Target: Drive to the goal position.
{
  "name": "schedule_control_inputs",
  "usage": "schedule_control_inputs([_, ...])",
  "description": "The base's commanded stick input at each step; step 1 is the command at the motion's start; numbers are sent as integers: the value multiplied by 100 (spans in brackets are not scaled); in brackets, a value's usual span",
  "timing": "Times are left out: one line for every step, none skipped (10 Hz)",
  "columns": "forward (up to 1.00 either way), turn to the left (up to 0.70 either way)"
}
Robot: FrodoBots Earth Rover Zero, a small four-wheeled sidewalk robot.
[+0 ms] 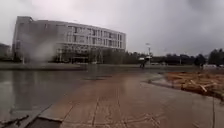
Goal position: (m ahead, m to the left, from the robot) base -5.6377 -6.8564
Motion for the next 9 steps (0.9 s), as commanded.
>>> schedule_control_inputs([70, 0])
schedule_control_inputs([70, 0])
schedule_control_inputs([70, 0])
schedule_control_inputs([70, 0])
schedule_control_inputs([70, 0])
schedule_control_inputs([70, 0])
schedule_control_inputs([70, 0])
schedule_control_inputs([70, -2])
schedule_control_inputs([70, -15])
